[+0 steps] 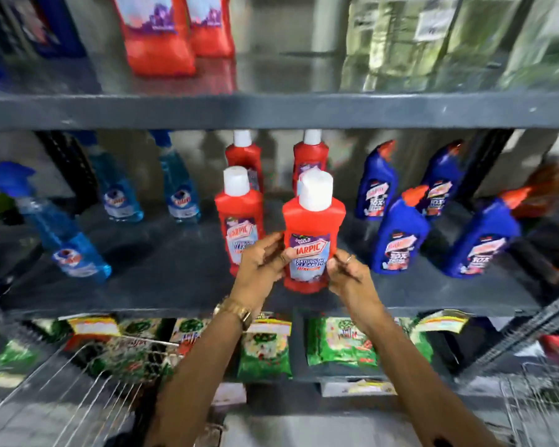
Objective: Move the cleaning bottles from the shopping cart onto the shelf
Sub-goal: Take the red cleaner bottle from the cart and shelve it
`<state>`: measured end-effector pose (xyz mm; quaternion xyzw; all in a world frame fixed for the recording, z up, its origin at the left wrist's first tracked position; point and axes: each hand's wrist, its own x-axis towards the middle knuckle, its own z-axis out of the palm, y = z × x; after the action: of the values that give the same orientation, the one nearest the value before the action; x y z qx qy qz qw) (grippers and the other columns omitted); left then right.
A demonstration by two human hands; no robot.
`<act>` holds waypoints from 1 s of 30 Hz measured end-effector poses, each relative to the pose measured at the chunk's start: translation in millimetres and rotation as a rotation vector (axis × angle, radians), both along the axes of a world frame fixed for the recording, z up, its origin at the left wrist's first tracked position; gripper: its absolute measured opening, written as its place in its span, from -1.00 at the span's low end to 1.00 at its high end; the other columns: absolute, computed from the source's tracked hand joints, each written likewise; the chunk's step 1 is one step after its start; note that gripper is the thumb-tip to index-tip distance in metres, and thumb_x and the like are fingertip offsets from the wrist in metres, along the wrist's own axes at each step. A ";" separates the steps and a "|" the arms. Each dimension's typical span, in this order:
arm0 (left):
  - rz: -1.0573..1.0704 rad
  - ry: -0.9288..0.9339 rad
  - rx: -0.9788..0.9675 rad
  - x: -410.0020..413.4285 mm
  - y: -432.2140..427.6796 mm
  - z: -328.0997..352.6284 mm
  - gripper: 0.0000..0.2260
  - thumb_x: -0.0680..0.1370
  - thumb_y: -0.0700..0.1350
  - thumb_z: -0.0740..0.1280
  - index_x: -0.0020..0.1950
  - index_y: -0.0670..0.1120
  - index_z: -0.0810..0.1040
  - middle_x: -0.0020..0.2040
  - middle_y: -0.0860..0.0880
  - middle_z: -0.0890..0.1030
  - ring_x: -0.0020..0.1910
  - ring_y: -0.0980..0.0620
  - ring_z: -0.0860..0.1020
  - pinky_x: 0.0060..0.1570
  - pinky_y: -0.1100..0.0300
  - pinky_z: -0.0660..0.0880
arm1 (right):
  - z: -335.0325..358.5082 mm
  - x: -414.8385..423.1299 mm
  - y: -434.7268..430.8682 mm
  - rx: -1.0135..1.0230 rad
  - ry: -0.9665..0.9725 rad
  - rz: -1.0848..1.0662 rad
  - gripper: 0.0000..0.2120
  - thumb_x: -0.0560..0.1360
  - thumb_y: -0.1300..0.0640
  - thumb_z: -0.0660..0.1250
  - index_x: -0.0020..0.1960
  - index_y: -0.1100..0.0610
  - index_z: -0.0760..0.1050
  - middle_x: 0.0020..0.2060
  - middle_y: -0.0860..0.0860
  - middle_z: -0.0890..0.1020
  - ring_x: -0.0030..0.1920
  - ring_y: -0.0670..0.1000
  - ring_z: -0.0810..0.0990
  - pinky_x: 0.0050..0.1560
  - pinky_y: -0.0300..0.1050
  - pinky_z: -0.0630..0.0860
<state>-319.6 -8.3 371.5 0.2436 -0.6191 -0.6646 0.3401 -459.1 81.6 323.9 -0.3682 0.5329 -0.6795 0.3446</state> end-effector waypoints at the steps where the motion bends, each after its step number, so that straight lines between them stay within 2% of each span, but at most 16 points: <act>1: 0.000 -0.014 0.008 -9.5 -4.6 -1.1 -0.78 0.54 -0.28 0.28 0.00 0.04 0.58 -0.17 0.26 0.71 -0.15 0.36 0.62 -0.23 0.39 0.59 | -0.9 -9.0 -4.9 0.009 -0.016 -0.001 -0.71 0.60 0.29 0.13 0.27 0.19 0.48 0.11 0.13 0.65 0.10 0.04 0.63 0.09 -0.06 0.58; 2: 0.002 -0.019 0.013 -18.9 -8.4 -1.8 -0.79 0.55 -0.27 0.28 0.04 0.02 0.57 -0.16 0.26 0.70 -0.17 0.38 0.62 -0.27 0.39 0.59 | -2.6 -18.5 -8.9 0.021 -0.028 -0.004 -0.71 0.60 0.27 0.14 0.29 0.20 0.46 0.15 0.18 0.63 0.13 0.11 0.61 0.13 0.02 0.57; 4: 0.017 -0.021 0.037 -31.5 -15.9 -6.0 -0.78 0.55 -0.27 0.28 0.10 0.01 0.55 -0.05 0.17 0.68 -0.18 0.38 0.62 -0.32 0.37 0.59 | -8.7 -31.6 -15.4 0.068 -0.028 -0.019 -0.69 0.59 0.20 0.18 0.31 0.17 0.46 0.16 0.16 0.63 0.16 0.12 0.61 0.12 0.04 0.59; 6: 0.015 -0.018 0.052 -41.9 -19.9 -9.5 -0.79 0.54 -0.27 0.29 0.05 0.03 0.55 -0.02 0.12 0.66 -0.16 0.36 0.63 -0.34 0.36 0.58 | -12.5 -40.9 -18.4 0.098 -0.011 -0.029 -0.71 0.59 0.18 0.19 0.29 0.11 0.48 0.07 -0.02 0.70 0.09 -0.01 0.66 0.00 -0.07 0.63; 9: 0.021 -0.027 0.068 -53.5 -23.1 -14.6 -0.80 0.54 -0.25 0.30 0.00 0.06 0.57 -0.10 0.21 0.70 -0.14 0.33 0.65 -0.33 0.33 0.59 | -11.8 -49.4 -18.0 0.123 0.010 -0.021 -0.73 0.60 0.21 0.16 0.22 0.01 0.51 -0.11 -0.24 0.72 -0.06 -0.21 0.67 -0.20 -0.29 0.61; 11: 0.043 -0.040 0.068 -57.7 -25.3 -20.4 -0.80 0.54 -0.23 0.32 0.00 0.08 0.57 -0.08 0.21 0.69 -0.12 0.30 0.65 -0.30 0.30 0.60 | -10.5 -51.4 -18.2 0.107 0.022 -0.020 -0.72 0.61 0.26 0.14 0.28 0.14 0.46 -0.13 -0.26 0.72 -0.09 -0.26 0.66 -0.22 -0.33 0.59; 13: 0.063 -0.032 0.074 -62.4 -27.3 -26.1 -0.80 0.54 -0.22 0.31 0.04 0.07 0.56 -0.04 0.17 0.68 -0.10 0.28 0.66 -0.28 0.28 0.61 | -10.1 -53.3 -18.5 0.078 0.025 -0.027 -0.69 0.60 0.32 0.12 0.32 0.24 0.40 -0.07 -0.17 0.69 -0.09 -0.25 0.66 -0.17 -0.34 0.59; 16: 0.076 -0.035 0.058 -68.9 -30.9 -29.3 -0.80 0.54 -0.20 0.32 0.07 0.09 0.55 -0.01 0.17 0.66 -0.09 0.30 0.65 -0.28 0.29 0.61 | -11.9 -54.6 -22.7 0.061 0.005 -0.039 -0.68 0.60 0.33 0.12 0.34 0.27 0.37 0.09 0.04 0.59 -0.06 -0.19 0.63 -0.04 -0.29 0.60; 21: 0.073 -0.027 0.044 -72.2 -33.0 -33.6 -0.79 0.55 -0.19 0.30 0.07 0.11 0.53 0.01 0.17 0.65 -0.09 0.31 0.65 -0.29 0.33 0.60 | -19.8 -56.3 -27.7 0.098 -0.027 -0.074 -0.69 0.60 0.26 0.16 0.32 0.19 0.42 0.15 0.09 0.58 -0.05 -0.22 0.63 0.00 -0.29 0.59; 22: 0.078 -0.021 0.046 -73.0 -33.0 -34.6 -0.80 0.55 -0.19 0.30 0.06 0.11 0.53 0.00 0.16 0.65 -0.09 0.31 0.65 -0.29 0.33 0.60 | -21.6 -56.6 -28.8 0.101 -0.028 -0.081 -0.70 0.60 0.25 0.17 0.32 0.16 0.43 0.18 0.11 0.58 -0.01 -0.19 0.63 0.05 -0.23 0.58; 24: 0.099 -0.018 0.047 -74.4 -32.8 -36.6 -0.83 0.55 -0.19 0.30 0.03 0.09 0.54 -0.02 0.15 0.66 -0.10 0.27 0.66 -0.29 0.34 0.60 | -25.2 -56.6 -30.0 0.108 -0.036 -0.106 -0.70 0.59 0.23 0.19 0.32 0.18 0.43 0.24 0.19 0.57 0.12 0.00 0.61 0.20 0.00 0.54; 26: 0.140 -0.021 0.054 -75.0 -32.5 -40.1 -0.87 0.54 -0.17 0.32 0.01 0.06 0.53 -0.03 0.11 0.66 -0.10 0.23 0.66 -0.28 0.34 0.60 | -29.6 -54.7 -29.4 0.122 -0.004 -0.145 -0.69 0.59 0.22 0.19 0.32 0.24 0.42 0.26 0.23 0.54 0.22 0.11 0.55 0.29 0.10 0.48; 28: 0.178 -0.045 0.061 -72.9 -31.2 -46.2 -0.86 0.53 -0.17 0.34 0.07 -0.01 0.52 0.00 0.06 0.66 -0.06 0.20 0.64 -0.24 0.33 0.59 | -38.7 -48.7 -25.7 0.144 0.037 -0.193 -0.67 0.59 0.22 0.20 0.34 0.28 0.39 0.28 0.23 0.53 0.27 0.14 0.52 0.33 0.07 0.45; 30: 0.213 -0.093 0.012 -67.5 -26.8 -53.3 -0.74 0.53 -0.19 0.34 0.22 -0.13 0.48 0.09 -0.04 0.63 0.02 0.13 0.60 -0.16 0.36 0.58 | -49.2 -39.4 -16.6 0.164 0.093 -0.294 -0.67 0.59 0.18 0.22 0.33 0.25 0.40 0.28 0.20 0.53 0.25 0.08 0.52 0.30 -0.15 0.46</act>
<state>-387.2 -35.1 318.2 0.3408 -0.6006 -0.6165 0.3782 -498.5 64.9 274.7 -0.2880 0.6502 -0.6589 0.2452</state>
